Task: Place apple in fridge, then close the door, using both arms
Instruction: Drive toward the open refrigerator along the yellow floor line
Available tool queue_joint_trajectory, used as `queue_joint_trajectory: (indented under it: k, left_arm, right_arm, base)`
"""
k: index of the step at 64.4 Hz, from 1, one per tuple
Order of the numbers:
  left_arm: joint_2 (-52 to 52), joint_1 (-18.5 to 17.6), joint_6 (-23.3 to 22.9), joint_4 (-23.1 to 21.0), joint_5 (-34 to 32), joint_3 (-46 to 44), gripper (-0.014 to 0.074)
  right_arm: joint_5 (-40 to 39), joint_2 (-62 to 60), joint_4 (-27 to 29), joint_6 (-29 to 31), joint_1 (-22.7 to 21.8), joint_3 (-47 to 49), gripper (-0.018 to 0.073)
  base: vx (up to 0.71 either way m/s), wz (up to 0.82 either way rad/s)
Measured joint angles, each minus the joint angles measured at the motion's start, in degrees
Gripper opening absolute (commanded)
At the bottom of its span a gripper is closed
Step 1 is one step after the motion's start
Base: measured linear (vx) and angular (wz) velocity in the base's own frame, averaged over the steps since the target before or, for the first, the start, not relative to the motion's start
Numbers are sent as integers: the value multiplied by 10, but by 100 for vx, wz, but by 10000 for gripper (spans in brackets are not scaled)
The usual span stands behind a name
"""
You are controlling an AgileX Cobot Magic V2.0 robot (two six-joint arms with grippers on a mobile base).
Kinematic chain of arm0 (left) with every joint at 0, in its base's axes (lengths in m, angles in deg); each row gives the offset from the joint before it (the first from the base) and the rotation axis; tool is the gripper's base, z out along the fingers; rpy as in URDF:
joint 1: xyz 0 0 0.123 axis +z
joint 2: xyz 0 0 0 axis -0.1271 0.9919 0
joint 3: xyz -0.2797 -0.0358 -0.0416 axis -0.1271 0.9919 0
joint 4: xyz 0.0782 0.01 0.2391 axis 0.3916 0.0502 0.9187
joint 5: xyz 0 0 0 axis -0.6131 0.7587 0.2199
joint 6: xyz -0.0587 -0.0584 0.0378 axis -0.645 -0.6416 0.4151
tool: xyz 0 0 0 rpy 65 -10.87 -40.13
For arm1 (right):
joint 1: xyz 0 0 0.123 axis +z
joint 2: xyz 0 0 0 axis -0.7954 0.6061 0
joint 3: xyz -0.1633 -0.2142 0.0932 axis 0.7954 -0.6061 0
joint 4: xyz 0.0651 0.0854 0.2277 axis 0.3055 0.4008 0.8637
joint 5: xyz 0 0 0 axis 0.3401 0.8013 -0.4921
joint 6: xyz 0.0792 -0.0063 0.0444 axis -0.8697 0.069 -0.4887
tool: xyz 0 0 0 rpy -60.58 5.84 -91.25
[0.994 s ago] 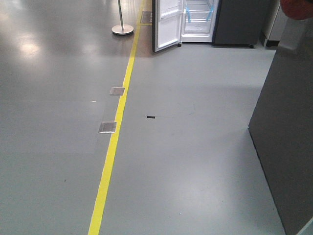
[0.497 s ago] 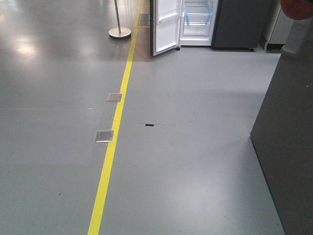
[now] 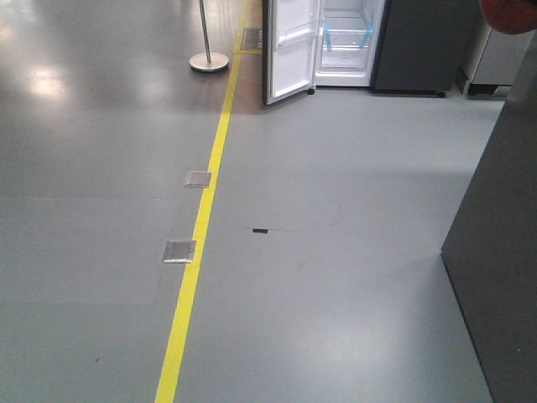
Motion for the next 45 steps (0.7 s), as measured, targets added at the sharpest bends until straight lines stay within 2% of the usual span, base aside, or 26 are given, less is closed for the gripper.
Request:
queue_joint_trajectory:
  k: [45]
  left_arm:
    - [0,0,0,0,0,0,-6]
  right_arm:
    - [0,0,0,0,0,0,159]
  base:
    - [19,-1]
